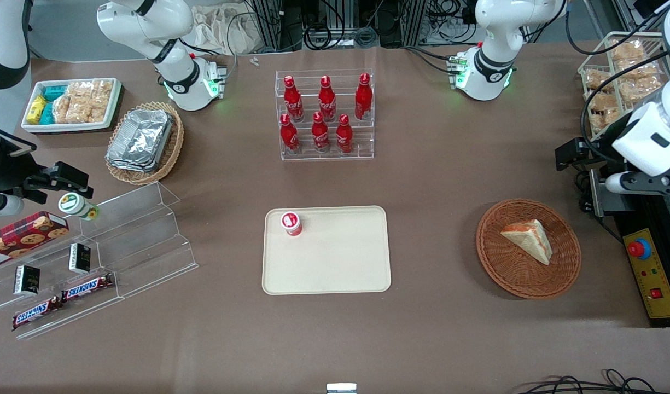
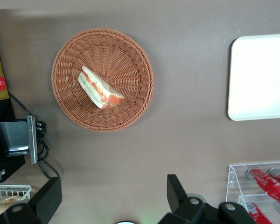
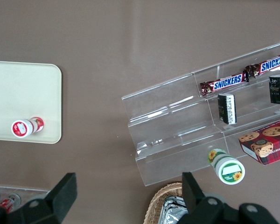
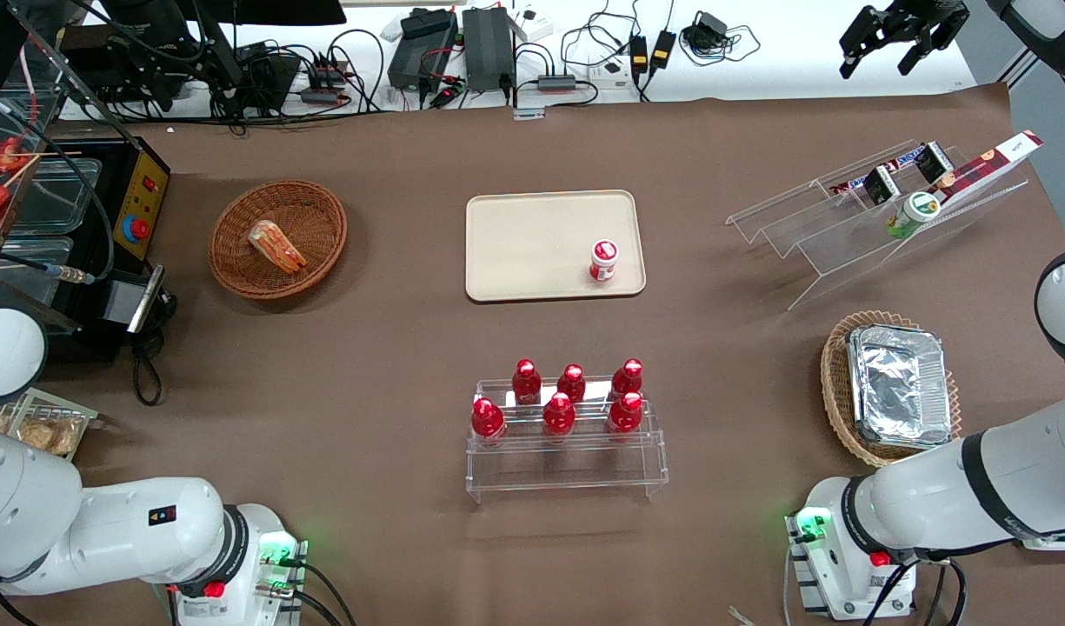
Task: Place sandwich from basket to tray
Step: 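Move the left gripper down over the sandwich wedge in the wicker basket, then close the left gripper on the sandwich wedge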
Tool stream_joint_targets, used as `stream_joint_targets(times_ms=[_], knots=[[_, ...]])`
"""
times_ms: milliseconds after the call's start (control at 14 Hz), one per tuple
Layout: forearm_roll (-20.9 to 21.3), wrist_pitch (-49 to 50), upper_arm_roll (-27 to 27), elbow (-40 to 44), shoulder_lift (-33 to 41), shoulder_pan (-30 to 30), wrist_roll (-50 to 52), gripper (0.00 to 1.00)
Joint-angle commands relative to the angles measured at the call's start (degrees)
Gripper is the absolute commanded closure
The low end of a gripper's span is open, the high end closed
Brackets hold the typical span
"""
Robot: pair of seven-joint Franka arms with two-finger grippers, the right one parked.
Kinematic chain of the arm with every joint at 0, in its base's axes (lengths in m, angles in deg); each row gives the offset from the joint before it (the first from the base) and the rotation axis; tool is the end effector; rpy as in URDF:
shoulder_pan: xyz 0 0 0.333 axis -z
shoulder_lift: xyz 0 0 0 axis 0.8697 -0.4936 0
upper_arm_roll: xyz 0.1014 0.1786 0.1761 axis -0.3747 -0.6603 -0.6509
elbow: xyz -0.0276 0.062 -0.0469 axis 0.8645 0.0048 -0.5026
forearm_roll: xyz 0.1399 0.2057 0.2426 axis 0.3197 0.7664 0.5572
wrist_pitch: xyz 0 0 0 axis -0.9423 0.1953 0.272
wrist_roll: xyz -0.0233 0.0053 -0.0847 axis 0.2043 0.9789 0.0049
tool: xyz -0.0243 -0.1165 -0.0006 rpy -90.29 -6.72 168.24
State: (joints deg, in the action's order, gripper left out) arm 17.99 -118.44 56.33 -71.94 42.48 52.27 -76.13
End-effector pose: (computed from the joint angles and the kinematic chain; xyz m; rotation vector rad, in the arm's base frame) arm 0.5235 -0.0539 0.5654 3.1128 -0.0512 -0.1127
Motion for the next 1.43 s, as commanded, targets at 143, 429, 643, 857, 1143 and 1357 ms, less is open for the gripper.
stream_joint_targets(times_ms=[143,429,643,857,1143,1357], knots=[[1.10,1.71,0.33,1.55,-0.20,-0.11,1.87,0.00],[2.68,1.88,0.33,-0.20,-2.48,-0.11,17.44,0.00],[4.26,-0.74,-0.20,-2.22,-5.56,-0.81,25.42,0.00],[4.00,-11.53,-0.99,-11.86,-5.74,-2.84,35.48,0.00],[4.44,-30.95,-2.83,-27.25,-6.00,-2.92,45.27,0.00],[4.53,-40.71,-4.59,-32.53,-8.90,-2.92,46.61,0.00]])
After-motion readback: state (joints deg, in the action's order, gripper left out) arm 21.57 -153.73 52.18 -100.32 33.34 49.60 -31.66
